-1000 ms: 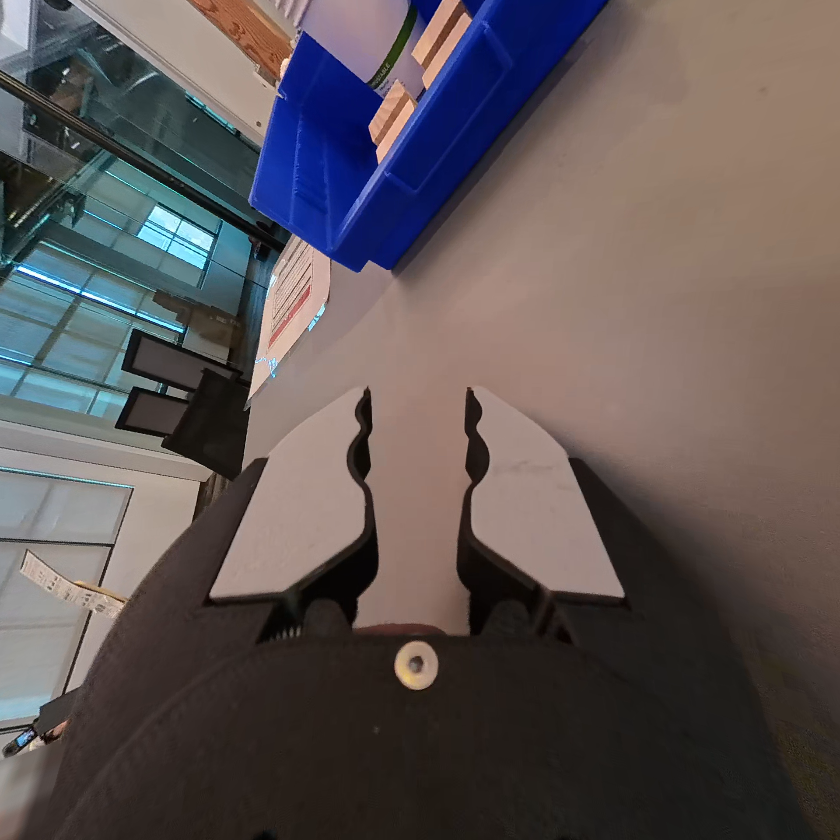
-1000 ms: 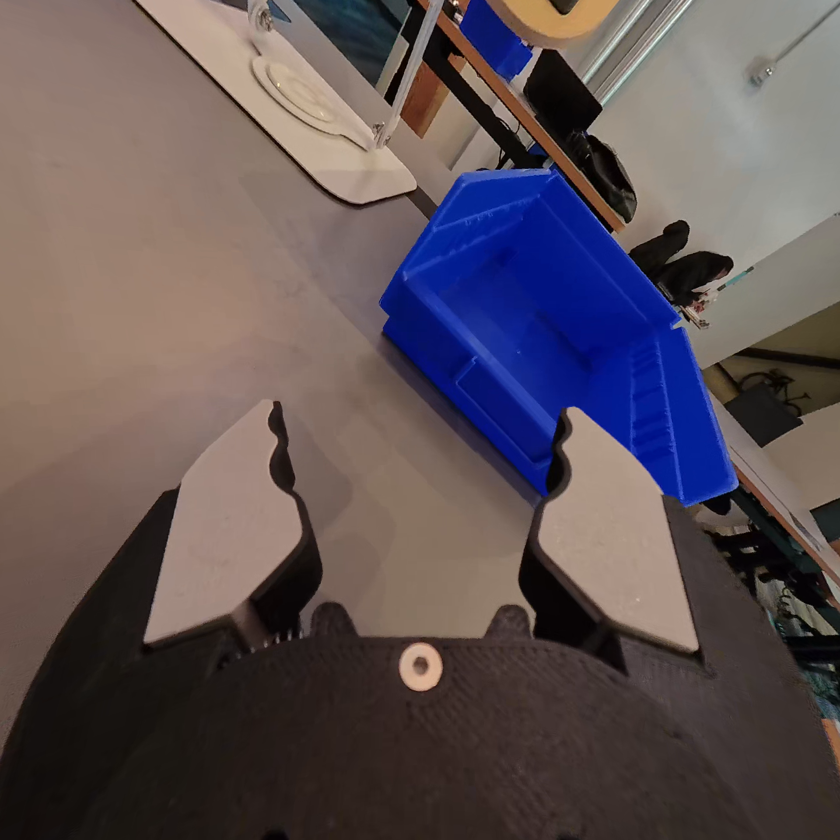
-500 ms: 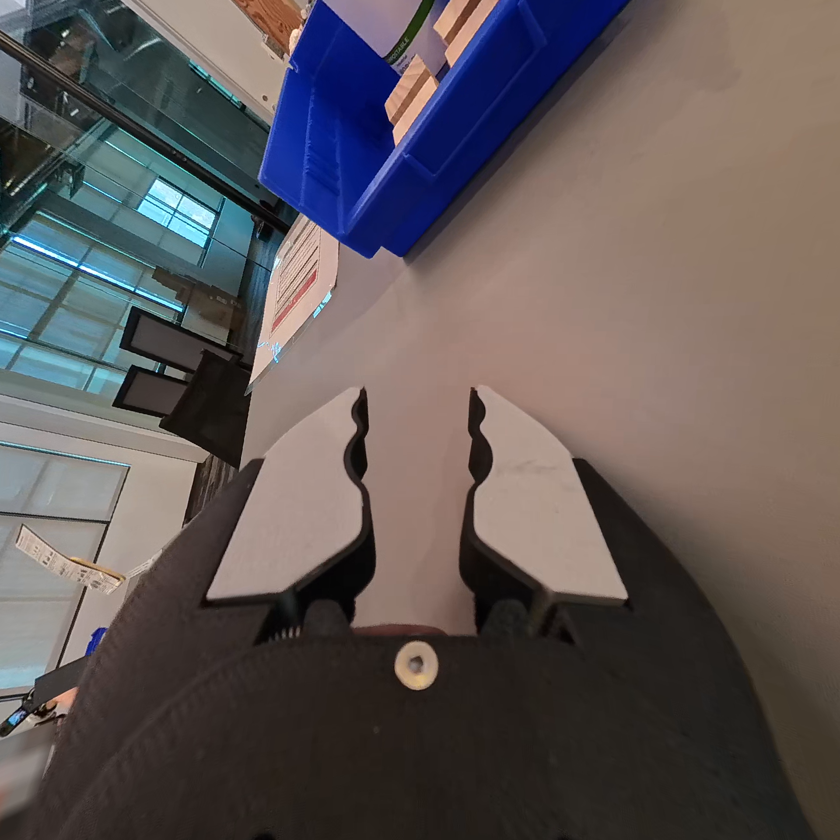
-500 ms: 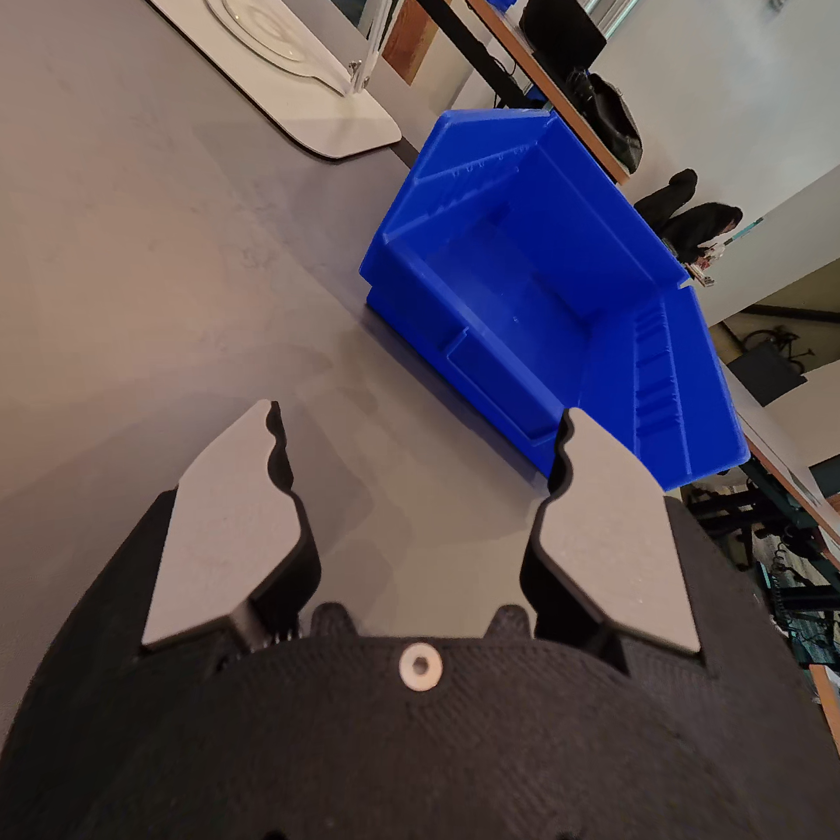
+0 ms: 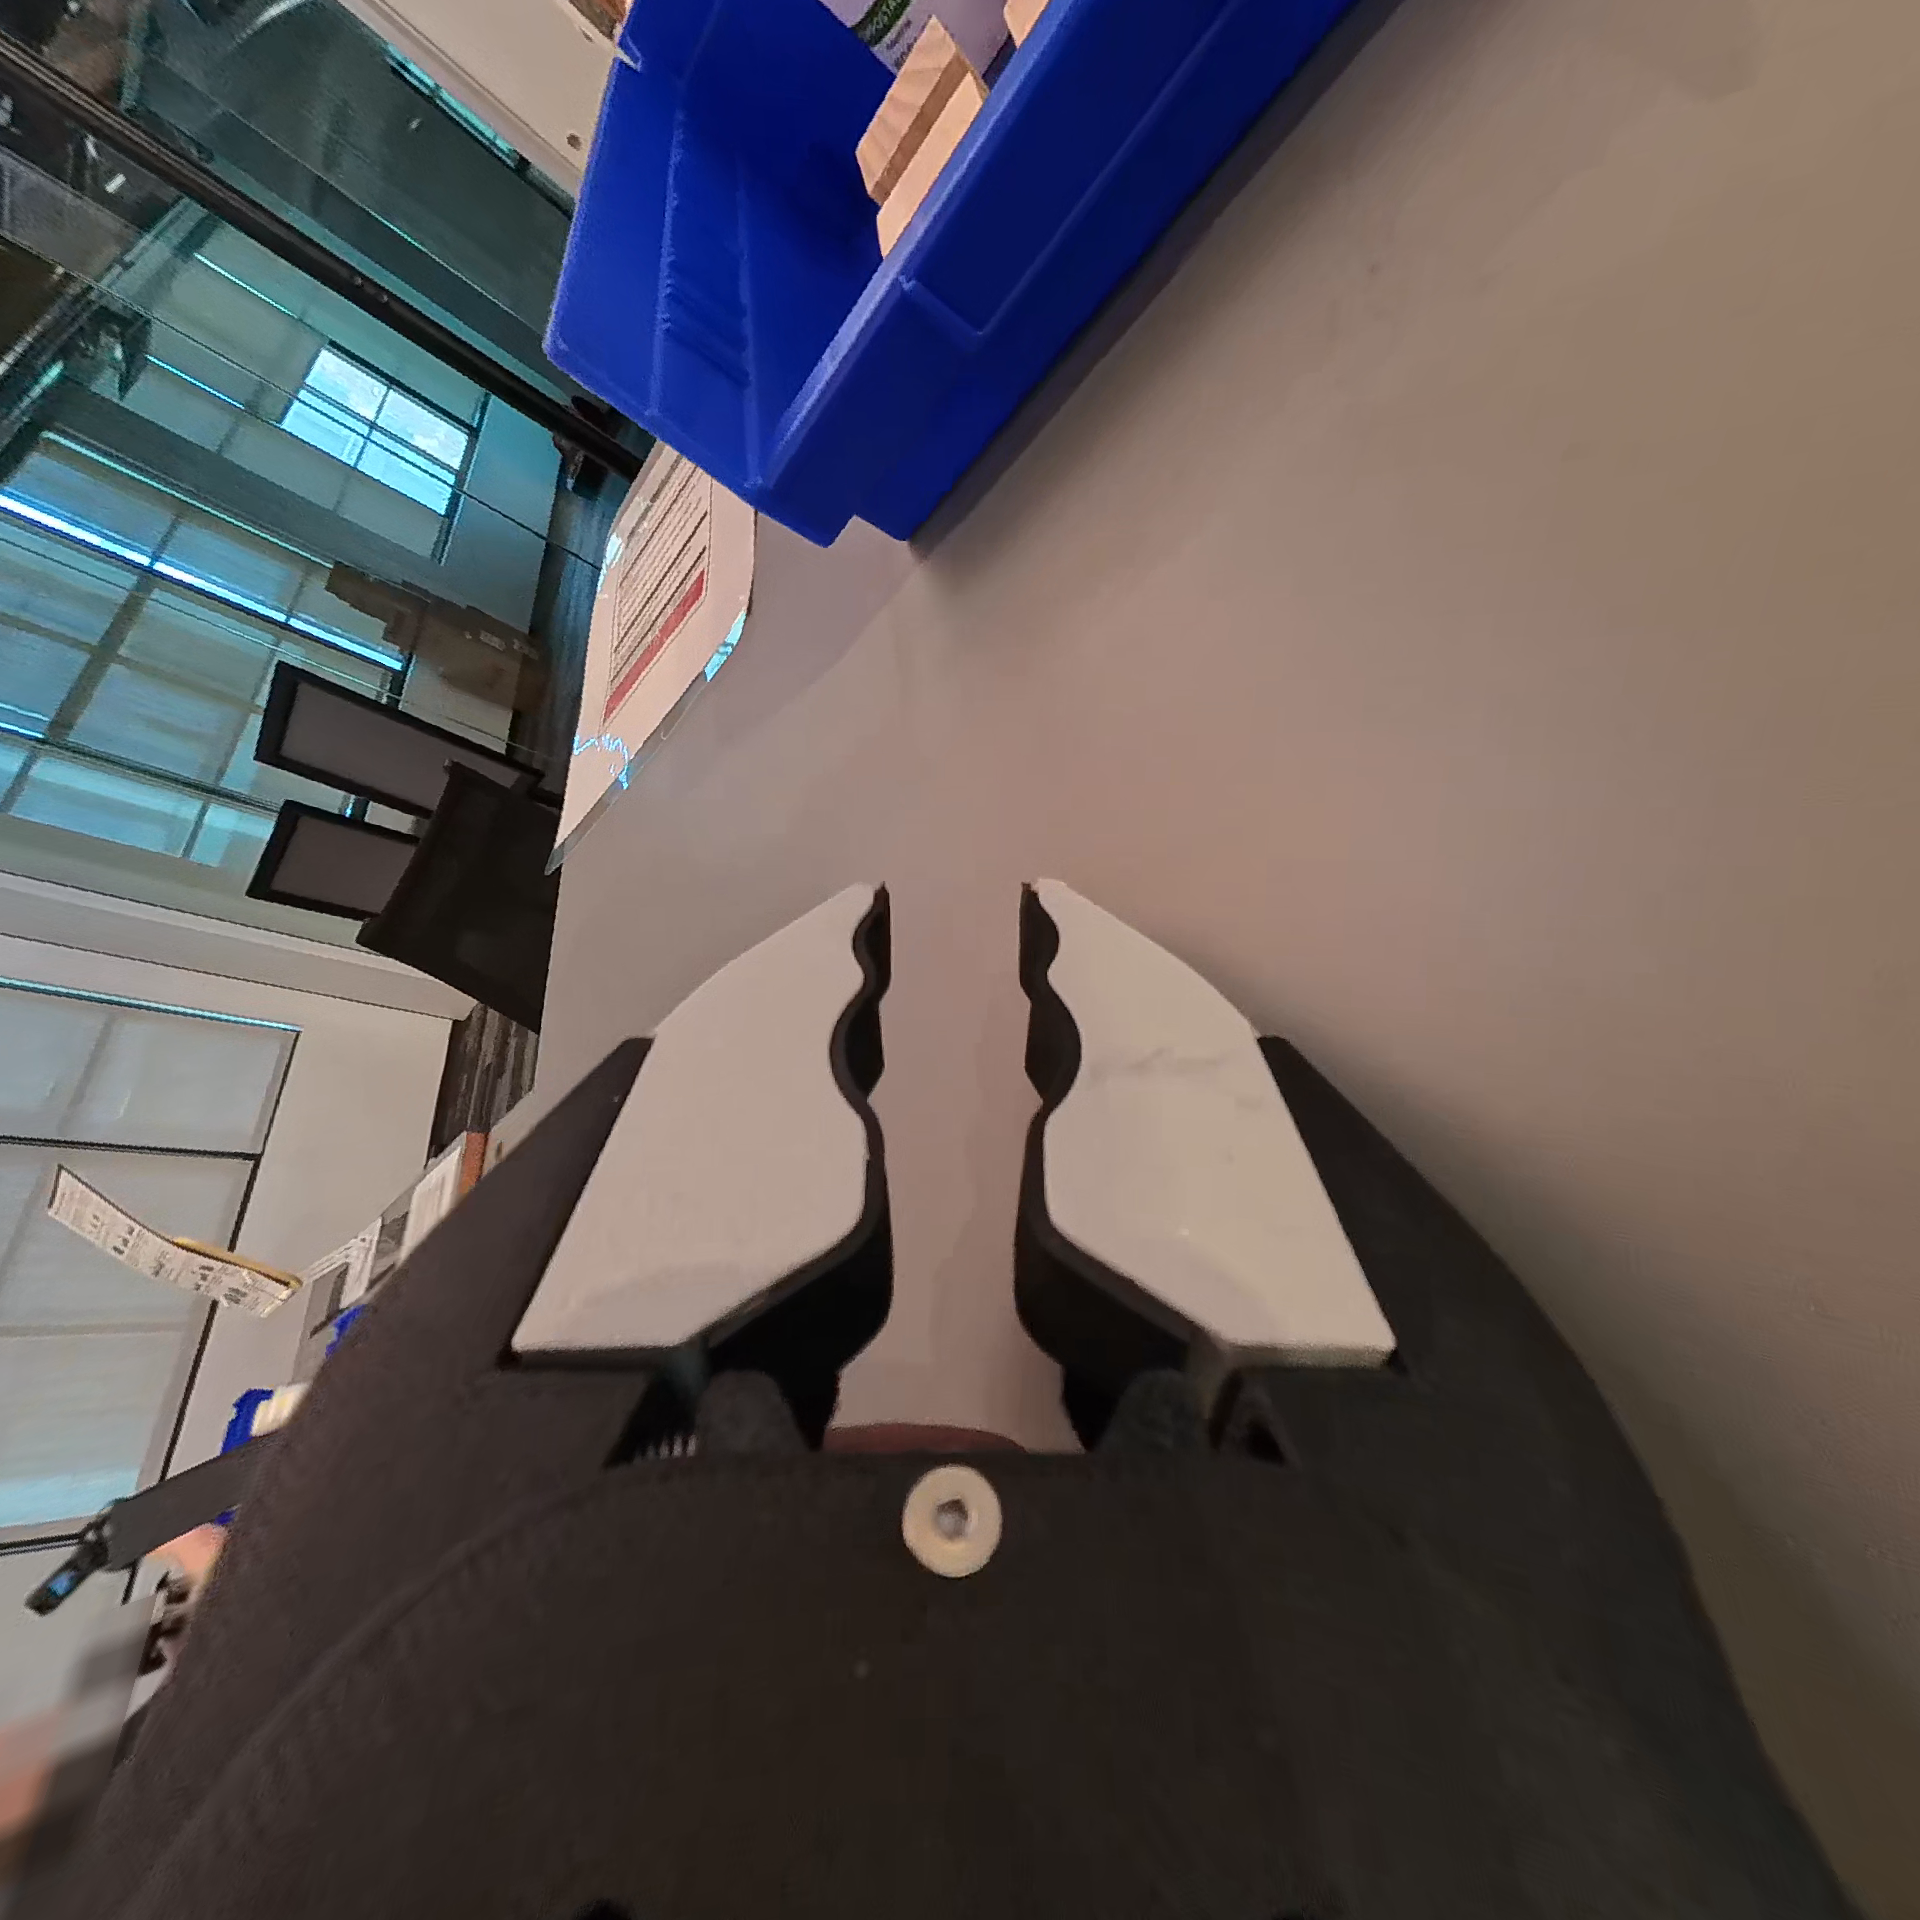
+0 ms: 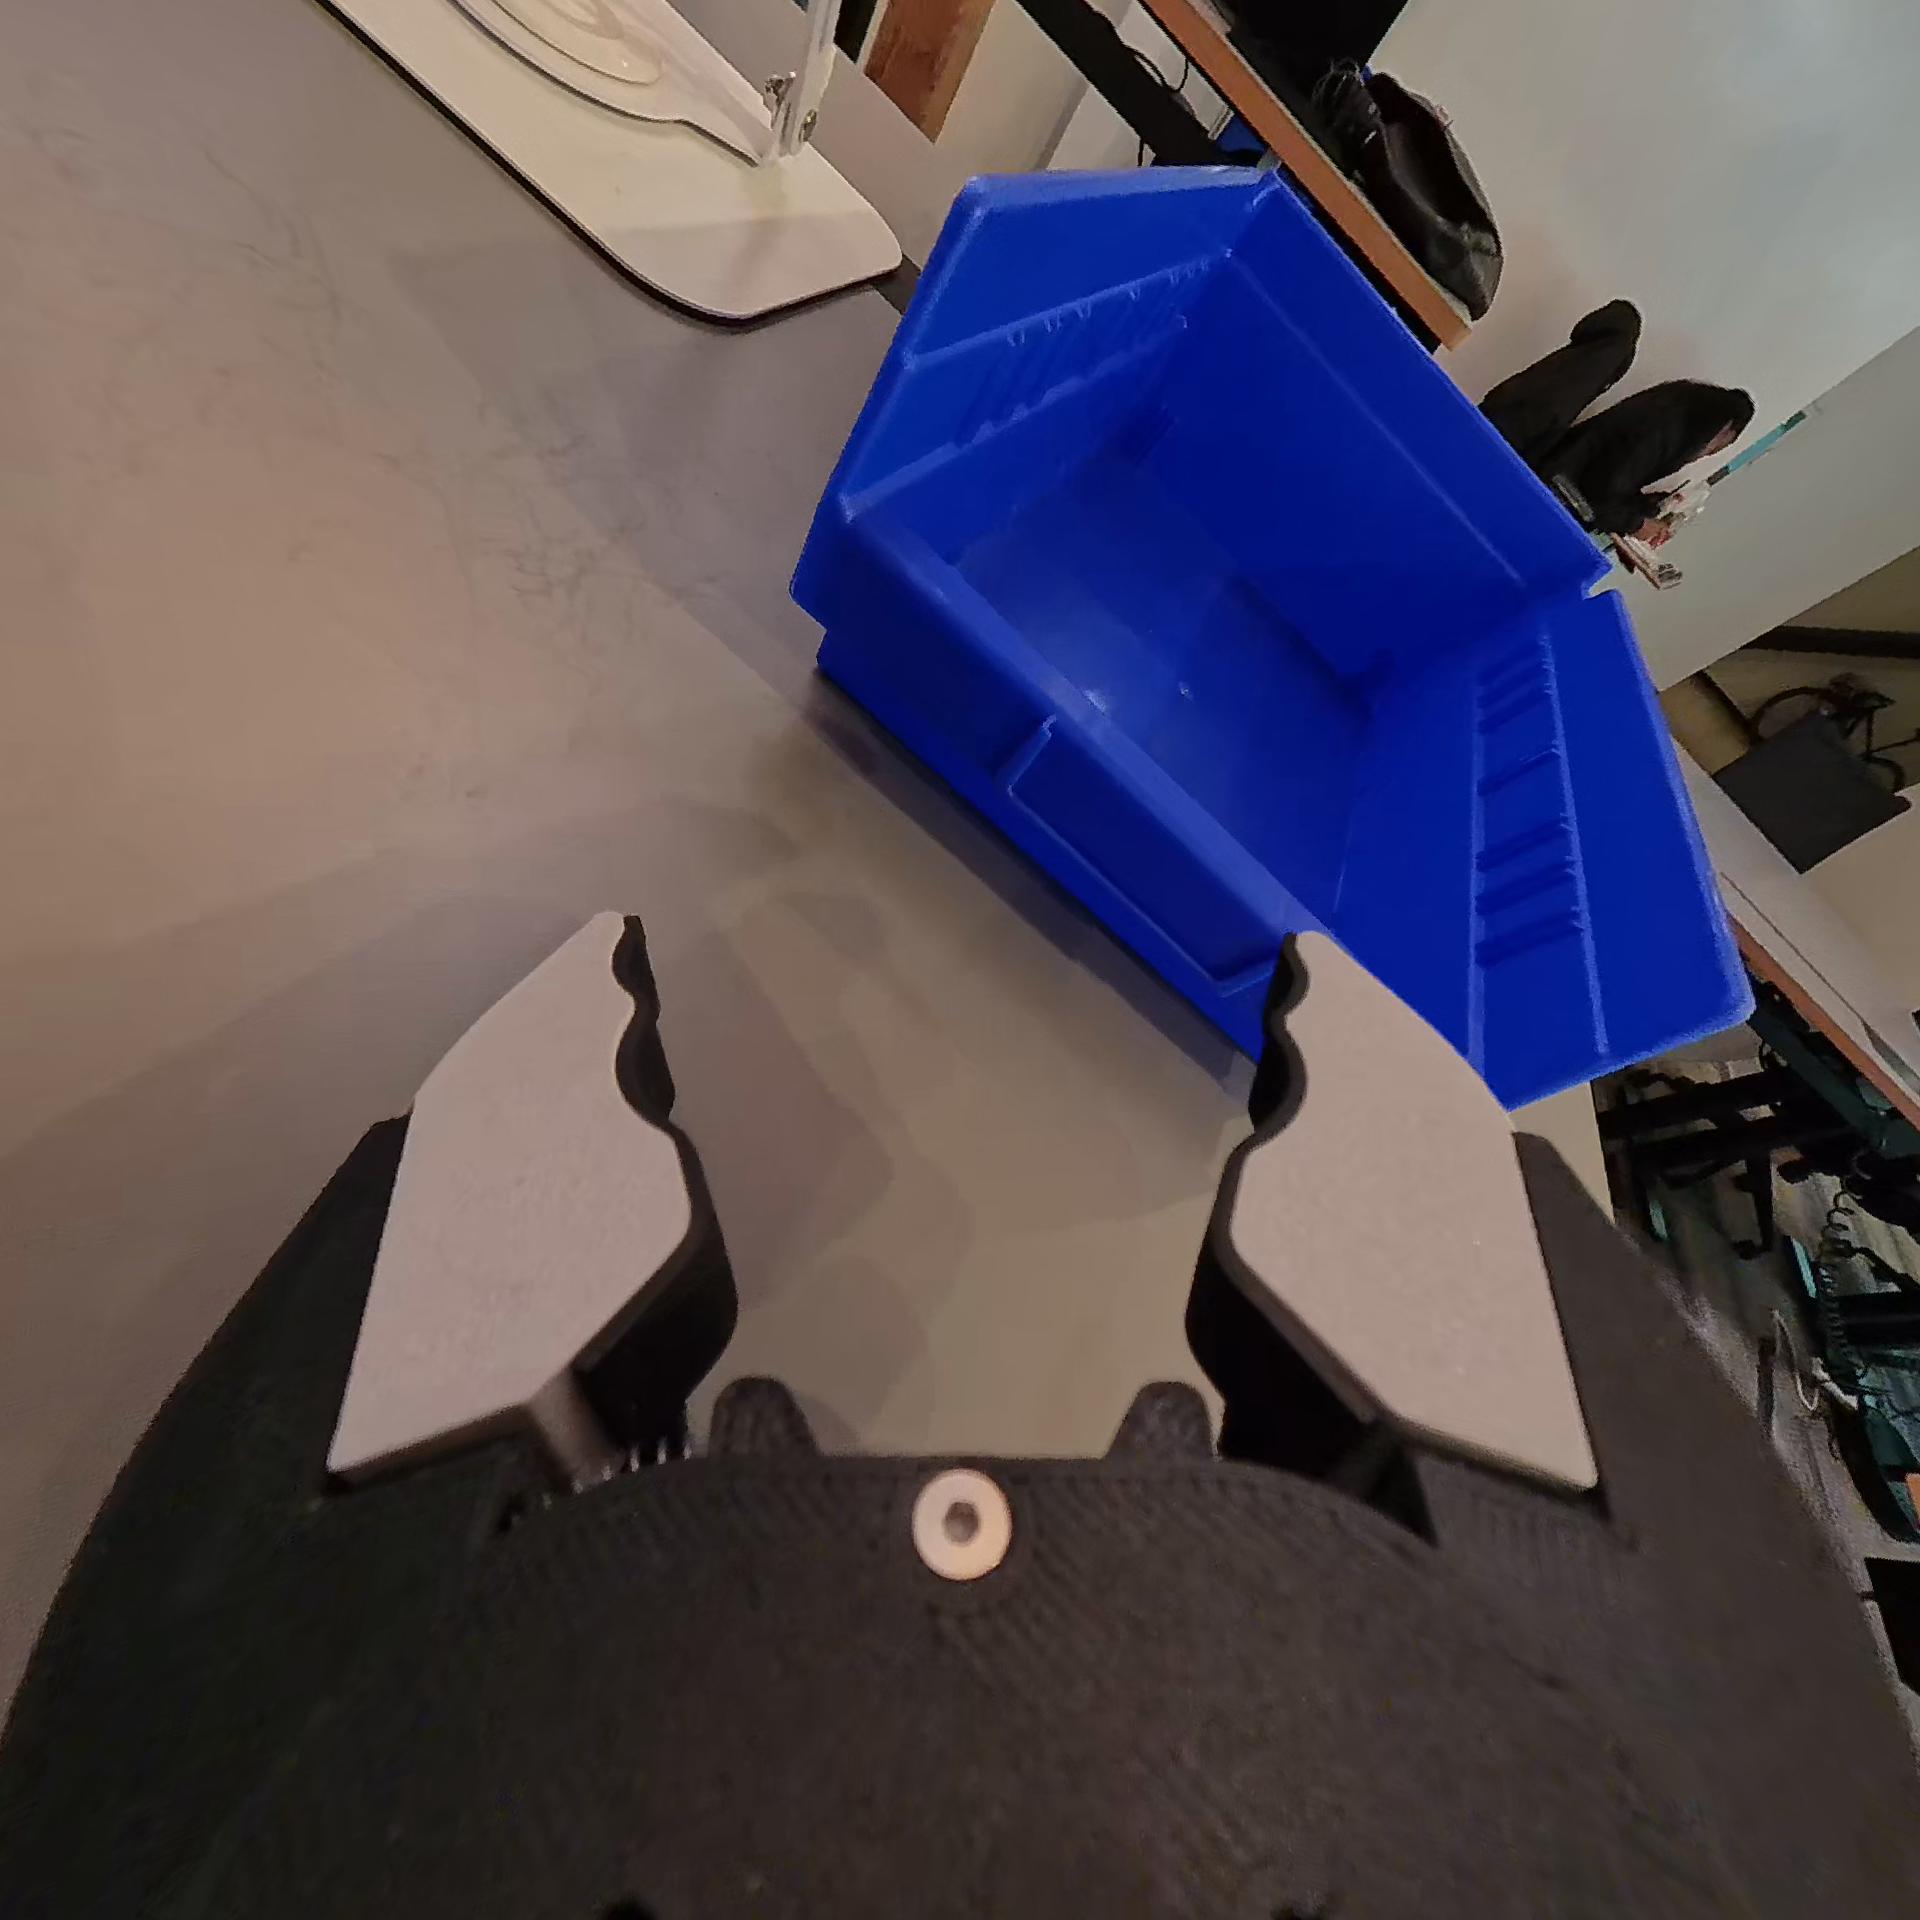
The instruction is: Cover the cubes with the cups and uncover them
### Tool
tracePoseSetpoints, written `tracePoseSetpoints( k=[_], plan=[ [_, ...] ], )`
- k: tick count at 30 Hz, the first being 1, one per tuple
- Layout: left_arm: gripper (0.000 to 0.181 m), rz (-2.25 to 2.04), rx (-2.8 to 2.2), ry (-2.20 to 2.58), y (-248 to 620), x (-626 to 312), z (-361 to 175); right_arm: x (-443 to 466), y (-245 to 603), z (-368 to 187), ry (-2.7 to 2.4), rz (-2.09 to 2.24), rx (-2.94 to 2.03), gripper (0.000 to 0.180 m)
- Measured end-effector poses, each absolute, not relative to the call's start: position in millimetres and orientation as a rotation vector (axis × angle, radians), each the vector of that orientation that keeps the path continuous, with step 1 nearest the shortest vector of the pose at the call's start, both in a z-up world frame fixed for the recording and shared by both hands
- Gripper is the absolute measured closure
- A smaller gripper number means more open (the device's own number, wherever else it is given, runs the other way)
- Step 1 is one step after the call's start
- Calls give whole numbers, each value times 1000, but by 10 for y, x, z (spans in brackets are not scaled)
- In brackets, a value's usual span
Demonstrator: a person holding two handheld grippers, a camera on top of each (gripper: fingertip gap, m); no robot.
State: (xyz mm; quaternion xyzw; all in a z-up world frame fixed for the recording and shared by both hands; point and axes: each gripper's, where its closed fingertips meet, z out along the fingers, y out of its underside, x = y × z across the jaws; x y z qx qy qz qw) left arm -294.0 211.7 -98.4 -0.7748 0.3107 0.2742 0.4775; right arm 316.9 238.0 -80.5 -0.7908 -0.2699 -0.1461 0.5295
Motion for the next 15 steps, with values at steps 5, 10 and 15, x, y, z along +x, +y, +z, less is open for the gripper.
tracePoseSetpoints(
  k=[5,10,15],
  plan=[
    [160,663,-1912,748,2124,-2955,-997,3166,2382,-812,-646,-340,-1894,69],
    [163,663,-1932,739,2132,-2972,-1013,3167,2386,-825,-644,-324,-1908,70],
    [165,655,-1954,722,2141,-2994,-1024,3169,2388,-833,-643,-314,-1917,70]
  ],
)
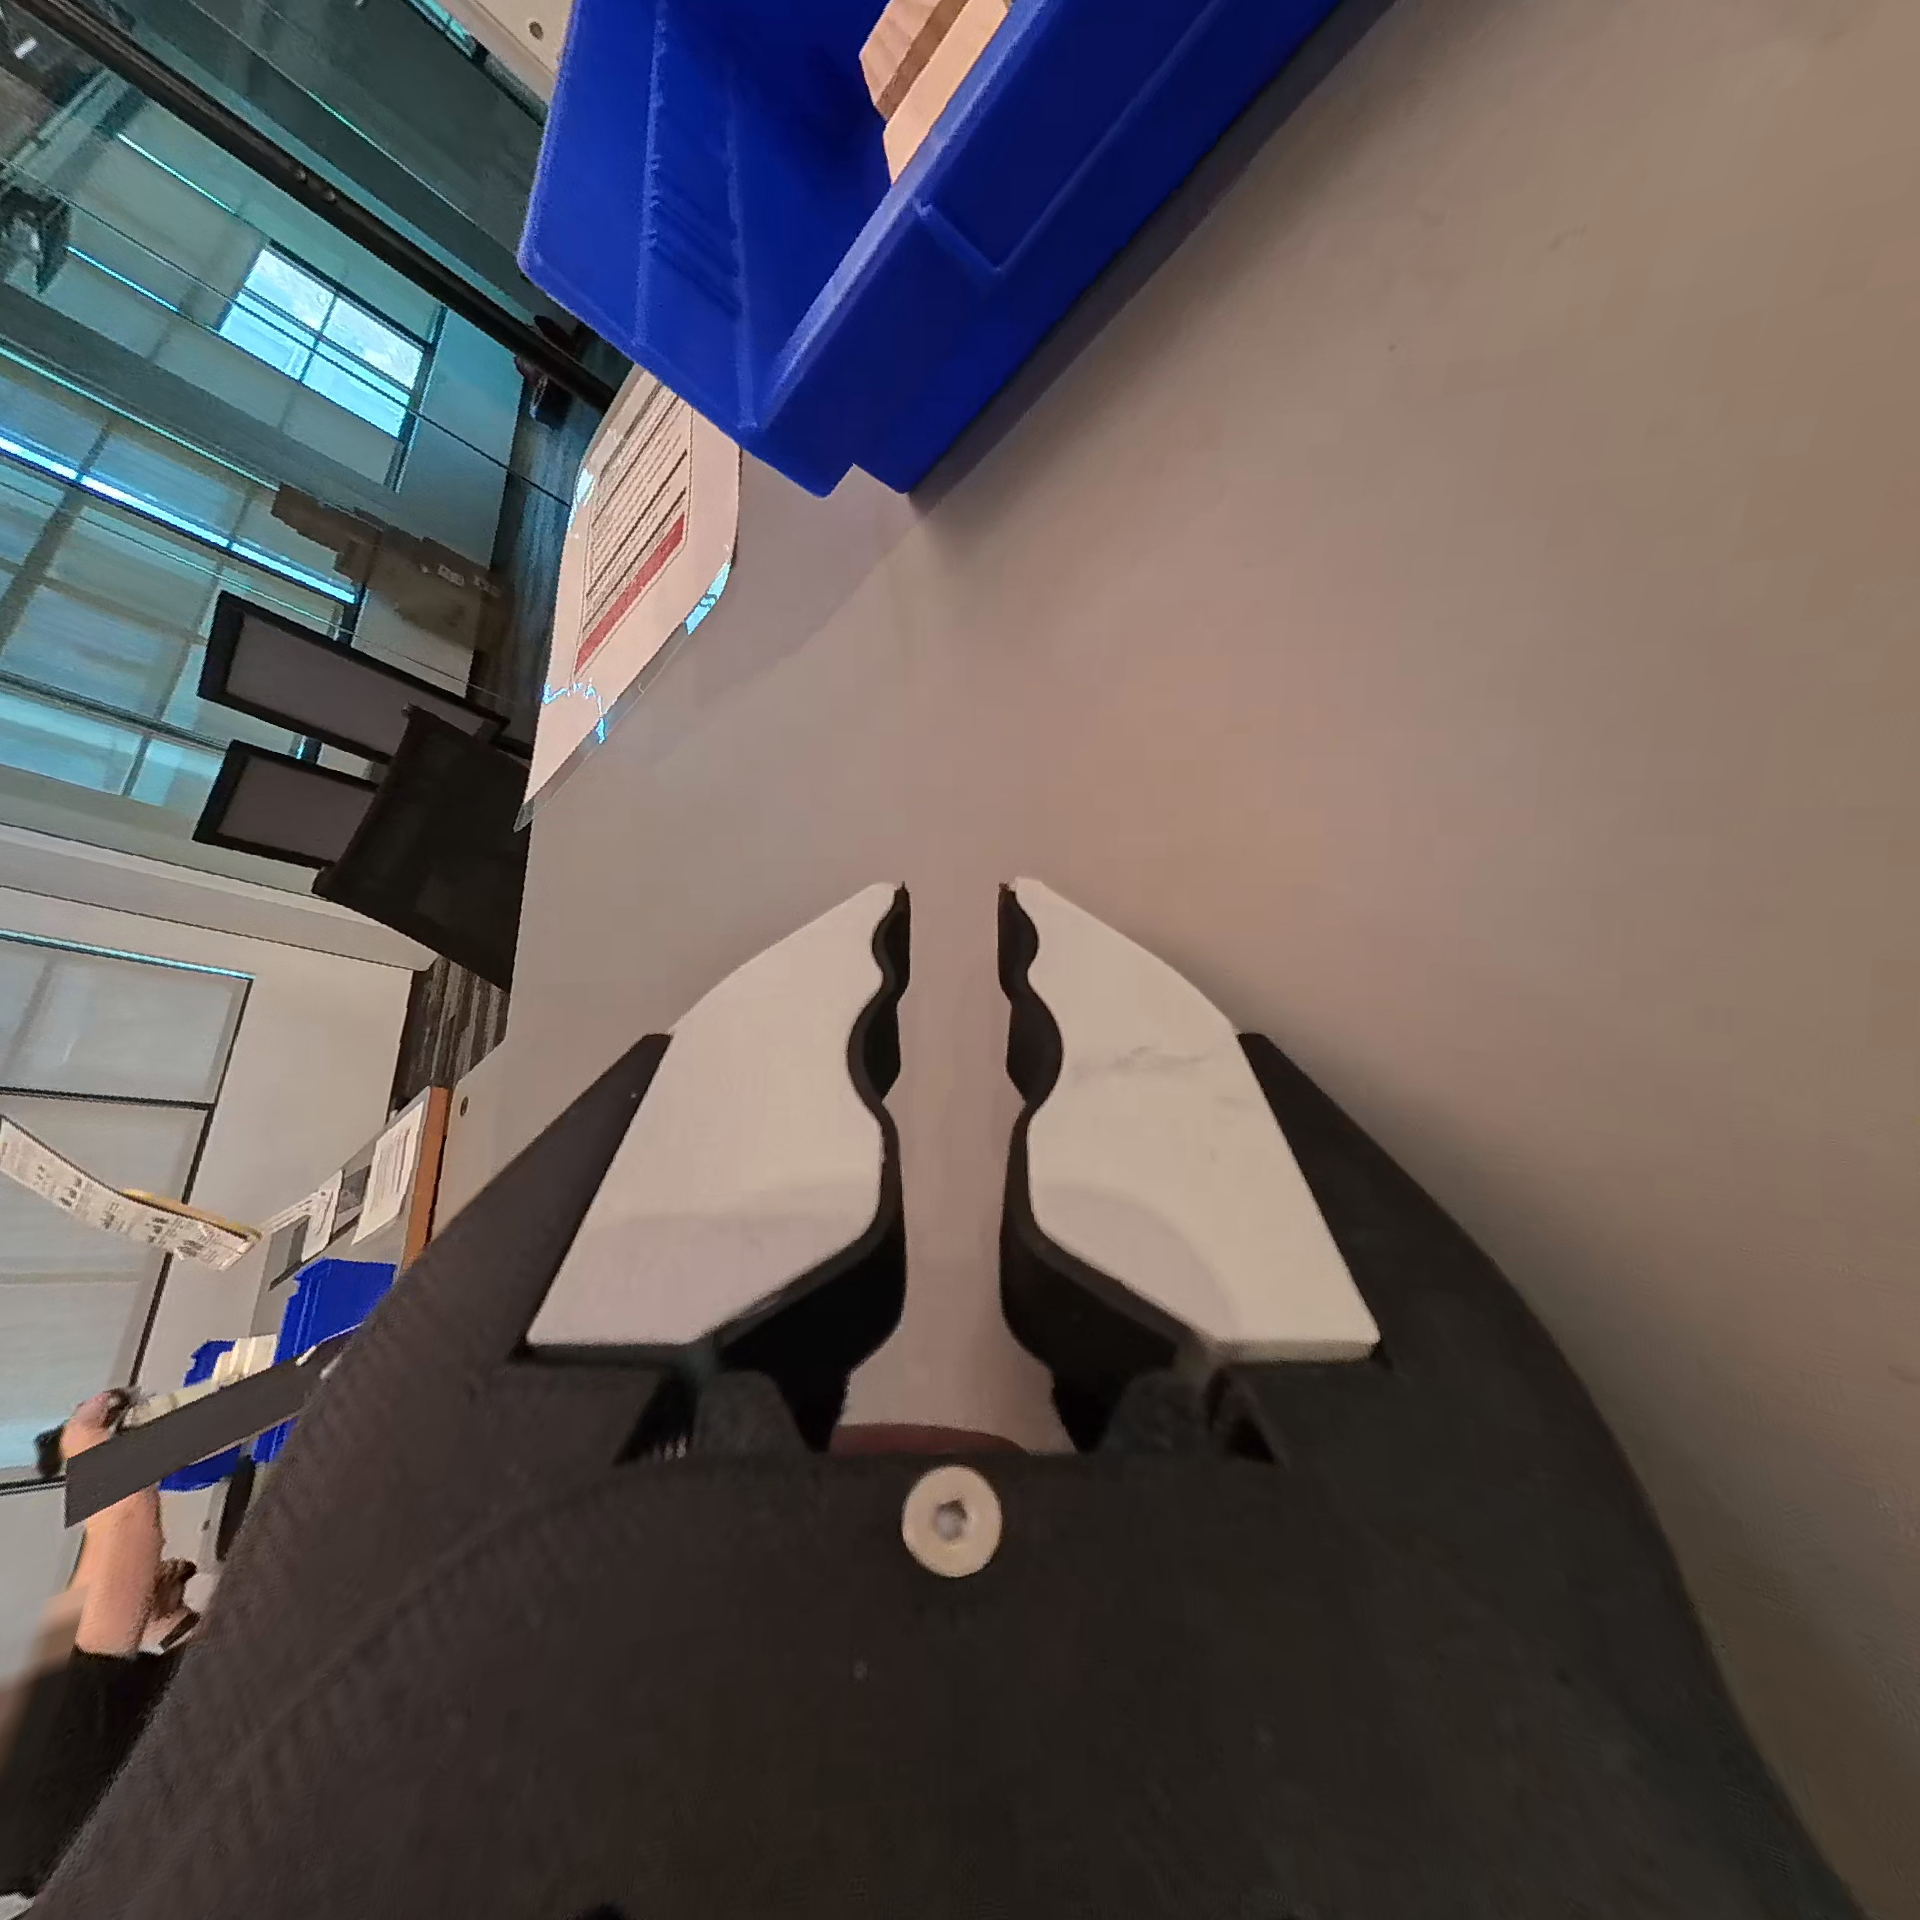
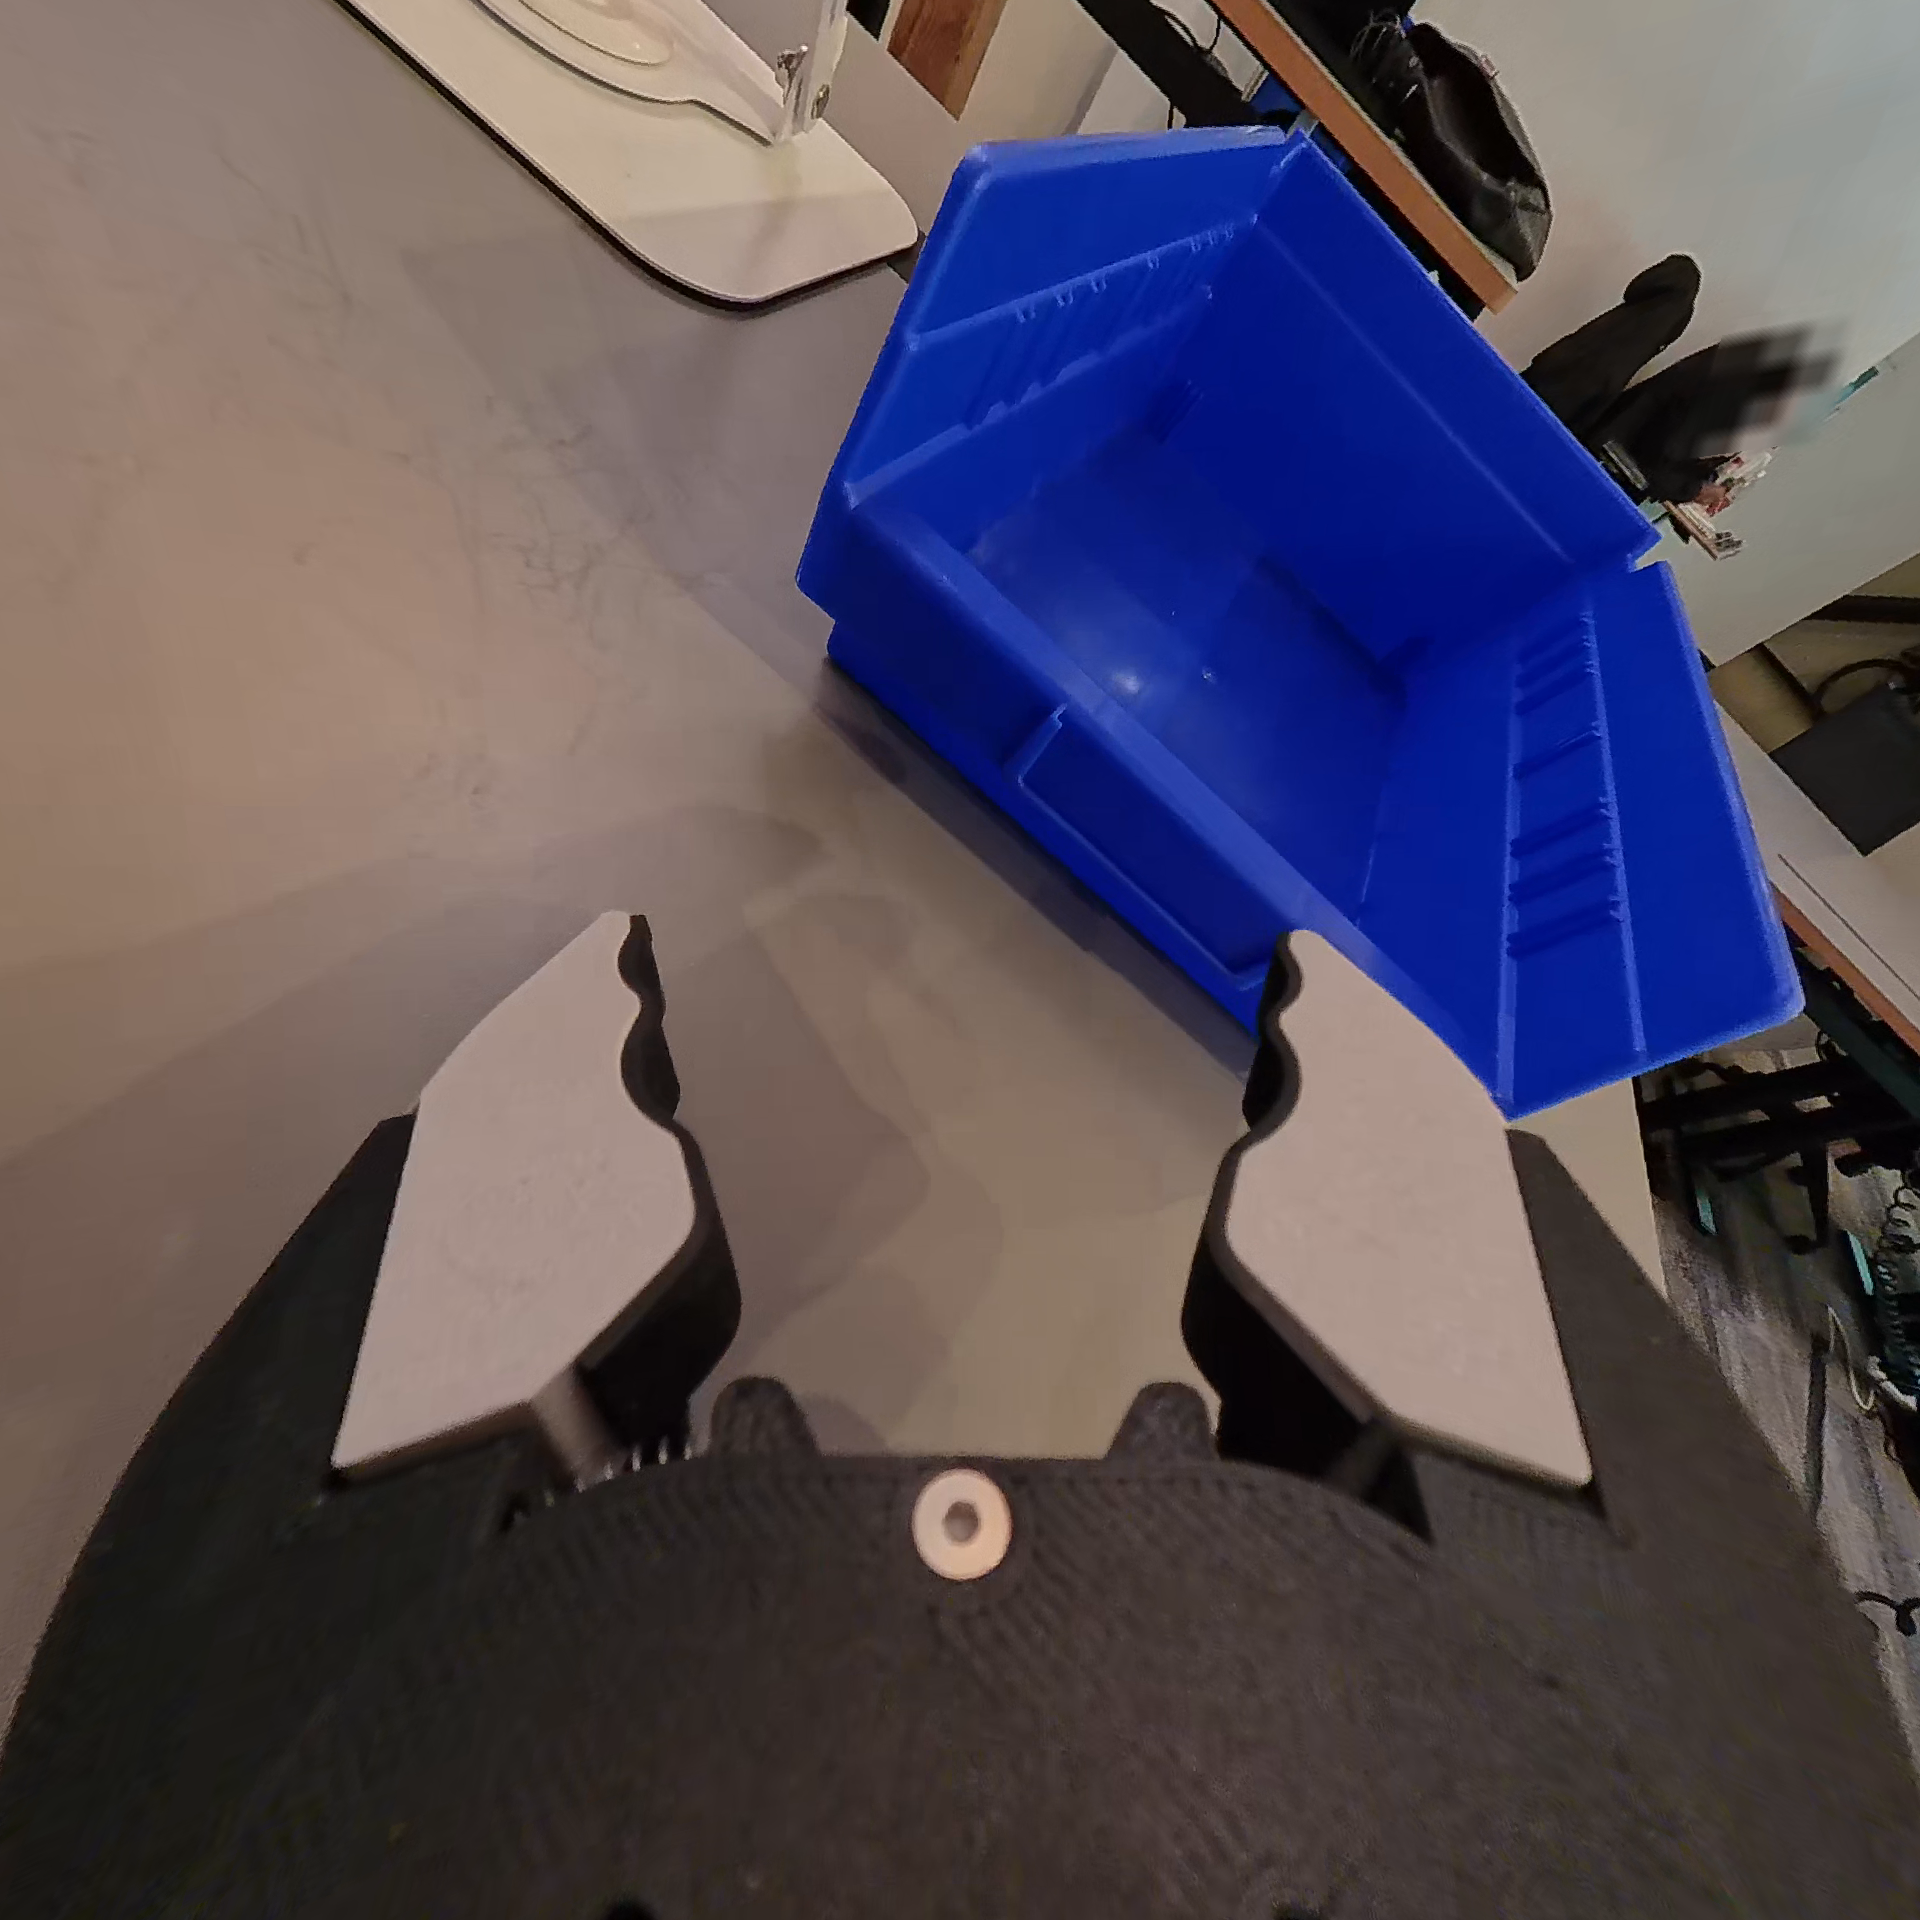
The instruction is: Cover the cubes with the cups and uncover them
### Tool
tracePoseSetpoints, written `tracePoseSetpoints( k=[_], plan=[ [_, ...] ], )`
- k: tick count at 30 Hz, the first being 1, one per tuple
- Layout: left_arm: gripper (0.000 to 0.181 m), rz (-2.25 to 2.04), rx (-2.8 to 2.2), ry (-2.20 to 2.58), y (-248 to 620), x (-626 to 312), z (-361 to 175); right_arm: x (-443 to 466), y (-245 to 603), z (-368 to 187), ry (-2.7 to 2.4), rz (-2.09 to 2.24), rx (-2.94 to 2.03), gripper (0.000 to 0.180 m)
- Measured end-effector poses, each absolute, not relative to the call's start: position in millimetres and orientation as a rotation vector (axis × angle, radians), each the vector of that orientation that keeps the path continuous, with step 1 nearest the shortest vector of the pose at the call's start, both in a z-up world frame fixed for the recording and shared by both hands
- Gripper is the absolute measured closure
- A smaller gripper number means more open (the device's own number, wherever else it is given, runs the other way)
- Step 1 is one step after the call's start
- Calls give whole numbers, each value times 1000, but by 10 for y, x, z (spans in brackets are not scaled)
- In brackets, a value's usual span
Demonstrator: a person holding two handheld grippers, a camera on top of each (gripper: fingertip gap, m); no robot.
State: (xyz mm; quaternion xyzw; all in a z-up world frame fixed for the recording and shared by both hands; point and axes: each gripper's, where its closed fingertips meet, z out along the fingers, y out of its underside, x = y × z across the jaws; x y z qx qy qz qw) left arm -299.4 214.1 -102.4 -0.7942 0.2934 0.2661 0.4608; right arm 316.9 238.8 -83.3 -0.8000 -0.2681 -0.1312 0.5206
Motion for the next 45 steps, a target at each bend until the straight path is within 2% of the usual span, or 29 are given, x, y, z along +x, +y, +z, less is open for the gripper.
tracePoseSetpoints(
  k=[5,14,32,34,35,37,40,45],
  plan=[
    [164,612,-1996,680,2155,-3030,-1032,3161,2387,-845,-648,-299,-1927,72],
    [174,647,-2007,695,2155,-3038,-1063,3152,2382,-864,-656,-273,-1942,75],
    [180,575,-2067,669,2162,-3057,-1094,3209,2415,-937,-605,-204,-2034,73],
    [174,537,-2078,646,2174,-3062,-1081,3233,2430,-964,-573,-188,-2070,72],
    [163,504,-2081,613,2196,-3057,-1054,3242,2438,-987,-546,-175,-2100,71],
    [127,466,-2095,564,2265,-3063,-998,3203,2450,-987,-493,-140,-2129,71],
    [98,421,-2101,542,2419,-3016,-973,3023,2480,-907,-376,-53,-2122,72],
    [97,306,-2115,629,2596,-2755,-1015,2559,2509,-867,-318,-30,-2096,70]
  ],
)
